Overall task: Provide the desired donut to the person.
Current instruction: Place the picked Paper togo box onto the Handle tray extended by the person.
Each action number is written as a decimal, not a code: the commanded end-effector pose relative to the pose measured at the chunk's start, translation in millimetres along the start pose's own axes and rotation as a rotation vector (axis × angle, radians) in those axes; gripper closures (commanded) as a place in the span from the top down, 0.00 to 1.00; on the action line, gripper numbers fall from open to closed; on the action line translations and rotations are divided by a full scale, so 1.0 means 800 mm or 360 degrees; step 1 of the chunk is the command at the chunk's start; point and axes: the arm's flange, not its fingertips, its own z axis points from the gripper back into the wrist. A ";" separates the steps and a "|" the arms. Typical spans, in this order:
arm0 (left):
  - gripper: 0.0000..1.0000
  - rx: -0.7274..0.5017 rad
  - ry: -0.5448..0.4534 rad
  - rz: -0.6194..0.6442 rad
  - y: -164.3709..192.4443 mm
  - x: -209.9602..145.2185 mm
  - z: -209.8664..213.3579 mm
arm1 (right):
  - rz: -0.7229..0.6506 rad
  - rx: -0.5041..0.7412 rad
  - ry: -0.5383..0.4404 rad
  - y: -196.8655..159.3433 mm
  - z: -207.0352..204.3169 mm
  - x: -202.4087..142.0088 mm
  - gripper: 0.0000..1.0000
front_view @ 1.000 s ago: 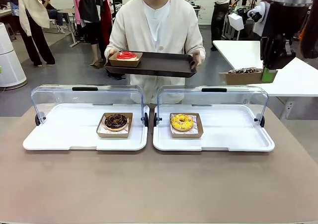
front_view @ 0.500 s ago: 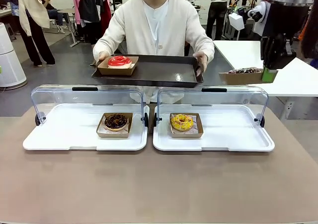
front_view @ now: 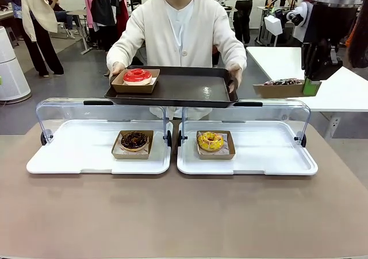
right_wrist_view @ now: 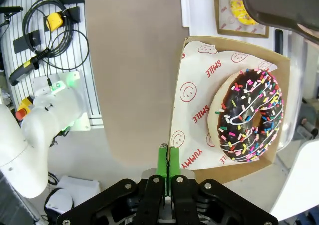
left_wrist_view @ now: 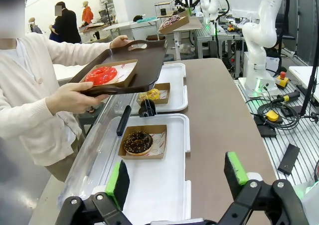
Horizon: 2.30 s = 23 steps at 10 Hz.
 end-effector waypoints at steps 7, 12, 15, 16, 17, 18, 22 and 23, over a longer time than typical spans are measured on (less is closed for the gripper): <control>1.00 0.0018 -0.0001 -0.0003 -0.002 0.000 0.000 | 0.0087 -0.0260 0.0175 -0.036 0.116 0.105 0.02; 1.00 0.0018 -0.0001 -0.0003 -0.002 0.000 0.000 | 0.0076 -0.0254 -0.0004 -0.157 0.070 0.225 0.02; 1.00 0.0018 -0.0001 -0.0003 -0.002 0.000 0.000 | 0.0097 -0.0192 -0.0071 -0.180 -0.003 0.249 0.02; 1.00 0.0018 -0.0001 -0.0003 -0.002 0.000 0.000 | 0.0088 -0.0169 -0.0106 -0.181 -0.023 0.249 0.02; 1.00 0.0018 -0.0001 -0.0003 -0.002 0.000 0.000 | 0.0098 -0.0143 -0.0128 -0.180 -0.037 0.250 0.02; 1.00 0.0018 -0.0001 -0.0003 -0.002 0.000 0.000 | 0.0108 -0.0121 -0.0149 -0.178 -0.050 0.249 0.02; 1.00 0.0018 -0.0001 -0.0003 -0.002 0.000 0.000 | 0.0149 -0.0068 -0.0183 -0.179 -0.089 0.241 0.09; 1.00 0.0018 -0.0001 -0.0003 -0.002 0.000 0.000 | 0.0159 -0.0062 -0.0182 -0.179 -0.090 0.242 0.49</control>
